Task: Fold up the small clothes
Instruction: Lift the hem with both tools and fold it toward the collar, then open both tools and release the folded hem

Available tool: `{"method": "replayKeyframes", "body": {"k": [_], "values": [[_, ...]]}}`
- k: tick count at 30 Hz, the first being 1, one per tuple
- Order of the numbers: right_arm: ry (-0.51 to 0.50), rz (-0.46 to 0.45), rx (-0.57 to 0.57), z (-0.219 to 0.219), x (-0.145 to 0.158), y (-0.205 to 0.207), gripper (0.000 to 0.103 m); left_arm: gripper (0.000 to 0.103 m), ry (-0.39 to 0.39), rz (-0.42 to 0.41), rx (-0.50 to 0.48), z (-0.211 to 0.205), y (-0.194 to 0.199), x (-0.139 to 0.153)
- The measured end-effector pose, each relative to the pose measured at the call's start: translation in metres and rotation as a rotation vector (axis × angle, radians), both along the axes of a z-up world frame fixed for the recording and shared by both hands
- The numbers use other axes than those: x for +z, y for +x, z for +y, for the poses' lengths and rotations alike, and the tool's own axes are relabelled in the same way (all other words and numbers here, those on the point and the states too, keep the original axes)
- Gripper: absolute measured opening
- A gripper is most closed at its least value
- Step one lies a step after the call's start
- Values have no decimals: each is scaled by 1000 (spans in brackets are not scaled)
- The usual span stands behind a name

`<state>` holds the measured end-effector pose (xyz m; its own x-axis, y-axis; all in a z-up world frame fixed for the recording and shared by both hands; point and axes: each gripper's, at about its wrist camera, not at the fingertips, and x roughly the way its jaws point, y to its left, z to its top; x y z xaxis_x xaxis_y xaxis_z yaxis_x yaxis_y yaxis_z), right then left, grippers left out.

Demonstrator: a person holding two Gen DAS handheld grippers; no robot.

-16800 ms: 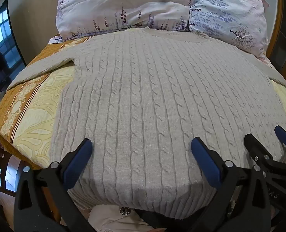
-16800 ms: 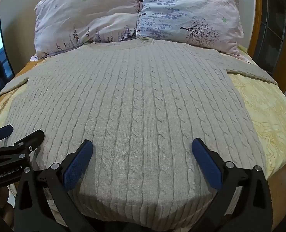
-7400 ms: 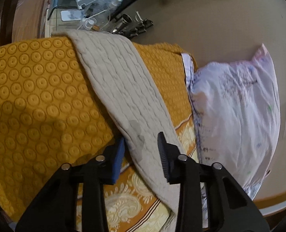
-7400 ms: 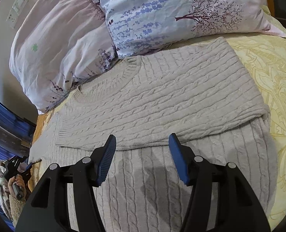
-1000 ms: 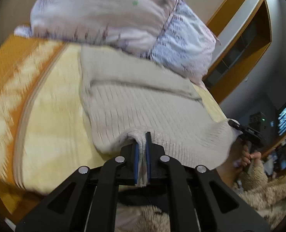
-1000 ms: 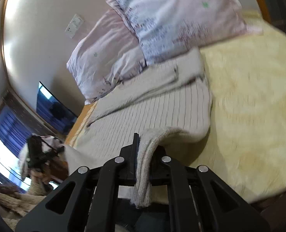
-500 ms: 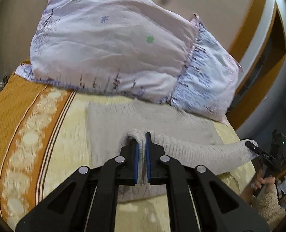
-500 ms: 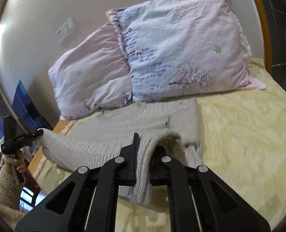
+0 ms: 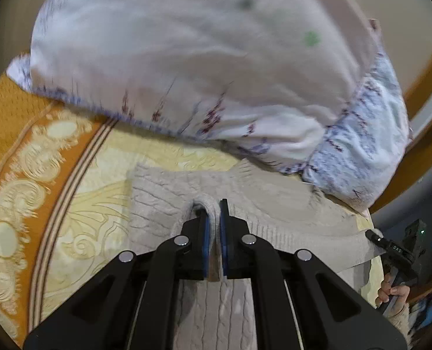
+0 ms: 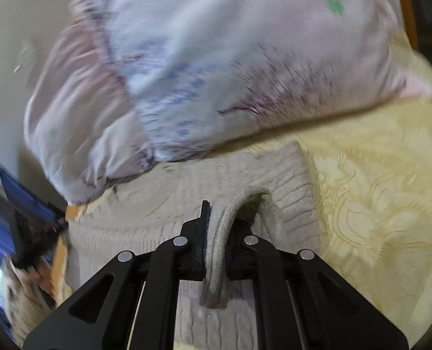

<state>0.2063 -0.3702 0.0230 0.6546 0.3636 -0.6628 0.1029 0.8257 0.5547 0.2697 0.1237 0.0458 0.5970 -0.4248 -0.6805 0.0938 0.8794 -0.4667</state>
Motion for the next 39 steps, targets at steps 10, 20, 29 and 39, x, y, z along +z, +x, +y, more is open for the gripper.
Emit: {"method": "replayKeyframes", "body": {"k": [10, 20, 29, 39], "values": [[152, 58, -56, -13, -14, 33, 44, 14, -119, 76, 37, 4, 30, -25], [39, -44, -106, -27, 15, -4, 47, 52, -172, 7, 57, 27, 12, 2], [-79, 24, -62, -34, -6, -47, 33, 38, 14, 61, -33, 20, -35, -9], [-138, 35, -8, -21, -12, -61, 33, 38, 172, 53, -58, 4, -49, -19]]}}
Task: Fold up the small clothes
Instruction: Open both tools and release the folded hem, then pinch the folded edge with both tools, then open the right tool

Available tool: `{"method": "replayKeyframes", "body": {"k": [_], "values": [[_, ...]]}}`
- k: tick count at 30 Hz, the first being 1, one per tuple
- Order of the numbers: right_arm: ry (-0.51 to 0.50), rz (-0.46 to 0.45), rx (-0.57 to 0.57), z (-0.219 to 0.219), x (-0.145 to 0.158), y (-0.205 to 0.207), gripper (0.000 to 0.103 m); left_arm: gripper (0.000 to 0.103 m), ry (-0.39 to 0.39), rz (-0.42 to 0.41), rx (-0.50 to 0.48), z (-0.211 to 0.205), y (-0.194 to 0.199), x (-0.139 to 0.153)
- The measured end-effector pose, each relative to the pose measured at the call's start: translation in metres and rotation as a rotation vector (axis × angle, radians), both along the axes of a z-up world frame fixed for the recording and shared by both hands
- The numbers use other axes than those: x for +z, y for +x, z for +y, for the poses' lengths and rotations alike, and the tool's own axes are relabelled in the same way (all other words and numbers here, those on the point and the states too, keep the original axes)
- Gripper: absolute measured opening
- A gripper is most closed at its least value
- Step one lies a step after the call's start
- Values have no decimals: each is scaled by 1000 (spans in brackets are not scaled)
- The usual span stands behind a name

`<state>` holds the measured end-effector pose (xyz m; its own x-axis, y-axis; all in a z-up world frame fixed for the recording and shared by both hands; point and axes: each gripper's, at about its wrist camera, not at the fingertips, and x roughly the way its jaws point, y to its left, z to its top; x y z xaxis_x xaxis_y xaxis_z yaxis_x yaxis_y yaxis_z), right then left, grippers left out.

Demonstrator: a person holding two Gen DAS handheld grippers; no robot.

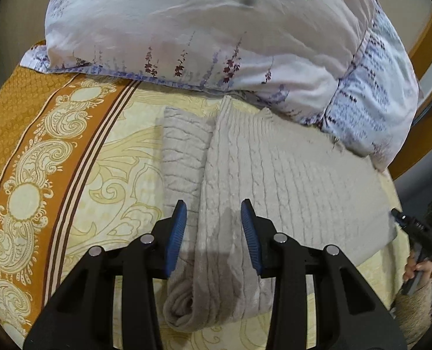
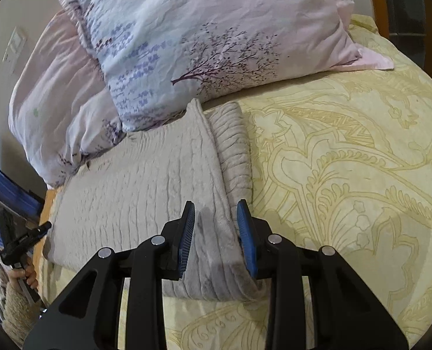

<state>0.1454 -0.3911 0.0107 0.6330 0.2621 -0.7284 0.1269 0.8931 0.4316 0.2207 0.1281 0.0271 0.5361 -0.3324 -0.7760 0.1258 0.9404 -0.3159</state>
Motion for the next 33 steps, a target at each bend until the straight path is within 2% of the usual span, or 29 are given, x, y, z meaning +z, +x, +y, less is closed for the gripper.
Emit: {"method": "replayKeyframes", "body": {"k": [3, 5, 10, 11, 12, 14, 24, 33], "values": [[-20, -6, 15, 4, 2, -3, 33, 36, 22, 2, -11, -4, -2, -3], [-32, -19, 35, 8, 4, -5, 33, 29, 21, 10, -22, -5, -3, -6], [-102, -12, 73, 21, 2, -6, 32, 25, 11, 13, -22, -6, -6, -10], [-103, -12, 74, 22, 1, -6, 28, 24, 6, 14, -22, -5, -6, -10], [-102, -13, 74, 22, 0, -6, 16, 23, 2, 16, -22, -5, -6, -10], [-91, -9, 67, 20, -2, -7, 12, 10, -12, 22, -26, -5, -7, -11], [-40, -73, 15, 11, 15, -31, 10, 7, -79, 14, -37, 7, -14, -1], [-98, 38, -30, 12, -8, -26, 10, 8, -61, 51, -40, 12, -17, -16]]}}
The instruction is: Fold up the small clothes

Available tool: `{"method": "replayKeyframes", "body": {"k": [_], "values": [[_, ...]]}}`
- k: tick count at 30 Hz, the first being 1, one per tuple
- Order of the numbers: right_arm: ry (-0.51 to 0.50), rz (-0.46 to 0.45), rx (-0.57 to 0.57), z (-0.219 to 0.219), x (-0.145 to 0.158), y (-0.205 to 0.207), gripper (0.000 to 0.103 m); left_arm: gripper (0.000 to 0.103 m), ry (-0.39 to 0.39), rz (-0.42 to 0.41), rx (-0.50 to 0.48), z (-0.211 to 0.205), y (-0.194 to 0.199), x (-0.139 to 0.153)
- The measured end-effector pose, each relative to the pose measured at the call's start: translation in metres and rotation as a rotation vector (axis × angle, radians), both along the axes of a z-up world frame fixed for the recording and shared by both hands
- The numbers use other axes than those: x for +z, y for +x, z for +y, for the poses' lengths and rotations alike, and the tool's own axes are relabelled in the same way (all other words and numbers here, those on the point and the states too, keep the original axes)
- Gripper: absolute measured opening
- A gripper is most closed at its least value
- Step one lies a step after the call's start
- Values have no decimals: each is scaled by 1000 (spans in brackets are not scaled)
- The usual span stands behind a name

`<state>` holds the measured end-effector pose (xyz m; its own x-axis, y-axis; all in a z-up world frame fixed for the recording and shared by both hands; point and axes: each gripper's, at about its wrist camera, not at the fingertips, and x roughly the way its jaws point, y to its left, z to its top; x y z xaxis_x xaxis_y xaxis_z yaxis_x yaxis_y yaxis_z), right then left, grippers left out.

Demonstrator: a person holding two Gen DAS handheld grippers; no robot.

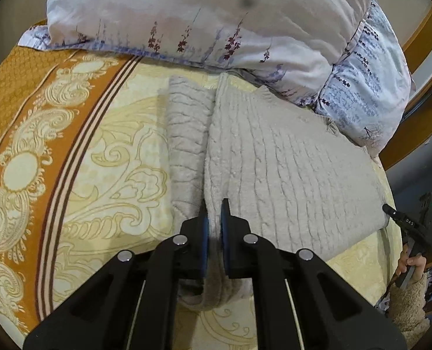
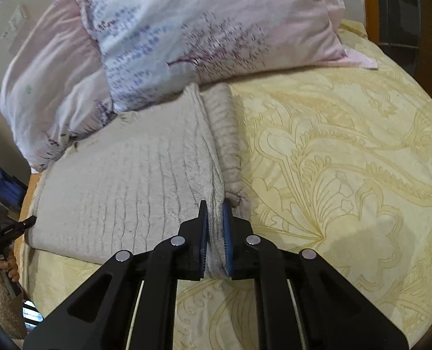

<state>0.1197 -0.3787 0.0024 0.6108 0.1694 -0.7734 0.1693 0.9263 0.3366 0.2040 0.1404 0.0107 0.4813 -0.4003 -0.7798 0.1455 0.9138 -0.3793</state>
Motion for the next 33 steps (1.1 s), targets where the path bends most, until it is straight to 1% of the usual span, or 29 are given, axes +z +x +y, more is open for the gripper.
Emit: {"method": "replayKeyframes", "body": {"k": [4, 6, 8, 11, 12, 13, 14, 16, 19, 23, 25, 26, 28, 30, 33], "values": [[-35, 17, 1, 4, 0, 3, 11, 13, -7, -4, 7, 0, 1, 1], [-39, 6, -2, 3, 5, 3, 16, 18, -19, -6, 3, 1, 1, 5], [-50, -18, -15, 2, 13, 0, 18, 34, -14, -36, 13, 2, -2, 13], [-56, -70, -12, 7, 26, 1, 36, 45, 14, -111, 18, -3, -8, 31], [-51, -80, 0, 9, 28, 2, 36, 46, 19, -135, 7, -7, -10, 36], [-51, -90, 28, 16, 29, 6, 36, 50, 19, -158, -16, -14, -12, 41], [-57, -92, 45, 22, 30, 9, 36, 52, 18, -167, -39, -20, -13, 43], [-66, -93, 79, 34, 29, 16, 36, 52, 25, -168, -80, -35, -13, 44], [-59, -85, 107, 48, 24, 29, 37, 53, 43, -147, -103, -50, -8, 38], [-28, -54, 114, 53, 16, 38, 37, 53, 50, -94, -76, -53, 1, 24], [-27, -32, 103, 52, 9, 41, 40, 53, 44, -65, -56, -49, 5, 15], [-30, -21, 94, 50, 6, 42, 44, 53, 42, -59, -51, -47, 5, 12], [-23, 14, 85, 47, -4, 45, 45, 53, 30, -57, -46, -44, 6, 8], [-25, 0, 89, 47, -3, 45, 45, 53, 26, -58, -42, -43, 5, 8], [-59, 5, 92, 53, 0, 47, 47, 54, 21, -58, -40, -44, 3, 7]]}}
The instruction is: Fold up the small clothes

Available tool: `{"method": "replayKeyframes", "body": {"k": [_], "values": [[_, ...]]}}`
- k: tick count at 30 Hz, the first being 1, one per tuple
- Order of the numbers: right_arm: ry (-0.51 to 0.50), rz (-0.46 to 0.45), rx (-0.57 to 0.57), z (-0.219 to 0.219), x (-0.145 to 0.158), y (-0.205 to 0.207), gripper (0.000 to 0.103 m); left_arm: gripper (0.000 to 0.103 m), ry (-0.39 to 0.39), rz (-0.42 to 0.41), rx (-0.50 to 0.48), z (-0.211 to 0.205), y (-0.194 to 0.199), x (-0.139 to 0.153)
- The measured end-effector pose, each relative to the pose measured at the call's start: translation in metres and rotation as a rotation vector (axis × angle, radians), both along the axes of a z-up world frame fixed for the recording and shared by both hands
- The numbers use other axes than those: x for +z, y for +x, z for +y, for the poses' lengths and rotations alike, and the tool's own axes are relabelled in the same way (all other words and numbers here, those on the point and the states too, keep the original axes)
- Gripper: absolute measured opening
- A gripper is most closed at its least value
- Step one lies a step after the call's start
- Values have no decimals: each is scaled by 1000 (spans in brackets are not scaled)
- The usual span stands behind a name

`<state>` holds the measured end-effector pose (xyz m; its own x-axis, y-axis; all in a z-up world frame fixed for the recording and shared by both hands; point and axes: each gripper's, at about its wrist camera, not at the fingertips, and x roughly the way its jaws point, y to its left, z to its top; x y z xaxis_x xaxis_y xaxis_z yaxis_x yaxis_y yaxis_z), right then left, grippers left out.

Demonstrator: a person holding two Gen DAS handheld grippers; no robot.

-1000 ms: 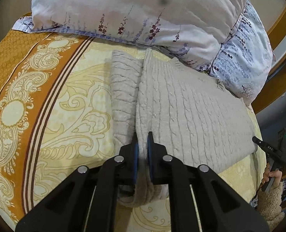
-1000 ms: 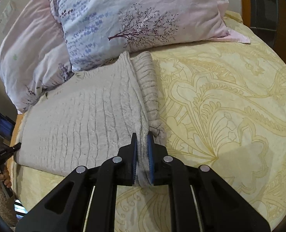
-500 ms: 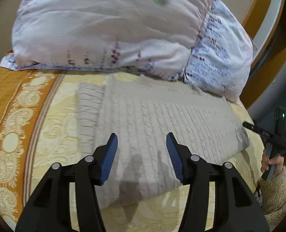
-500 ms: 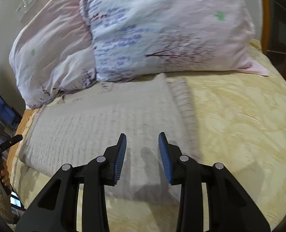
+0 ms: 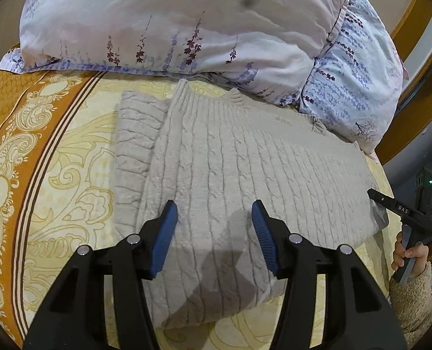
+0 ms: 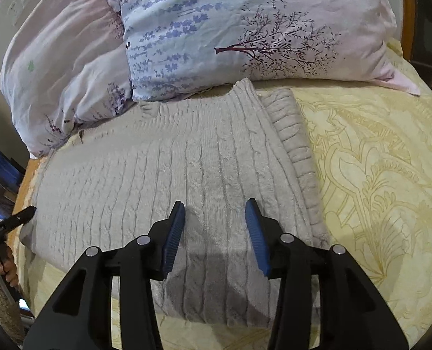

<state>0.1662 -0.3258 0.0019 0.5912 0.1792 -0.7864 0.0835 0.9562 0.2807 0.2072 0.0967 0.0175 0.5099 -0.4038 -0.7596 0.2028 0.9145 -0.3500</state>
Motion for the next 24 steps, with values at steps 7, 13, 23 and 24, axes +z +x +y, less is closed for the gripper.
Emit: {"method": "replayKeyframes", "body": {"k": [7, 13, 23, 24], "values": [[-28, -6, -9, 12, 11, 3, 65, 65, -155, -6, 106, 40, 0, 21], [-118, -52, 39, 45, 18, 8, 80, 66, -207, 56, 198, 70, 14, 17], [-289, -74, 34, 102, 21, 31, 98, 68, -265, 151, 209, 60, 25, -9], [-297, -73, 38, 106, 19, 33, 98, 69, -266, 149, 209, 58, 25, -9]]}}
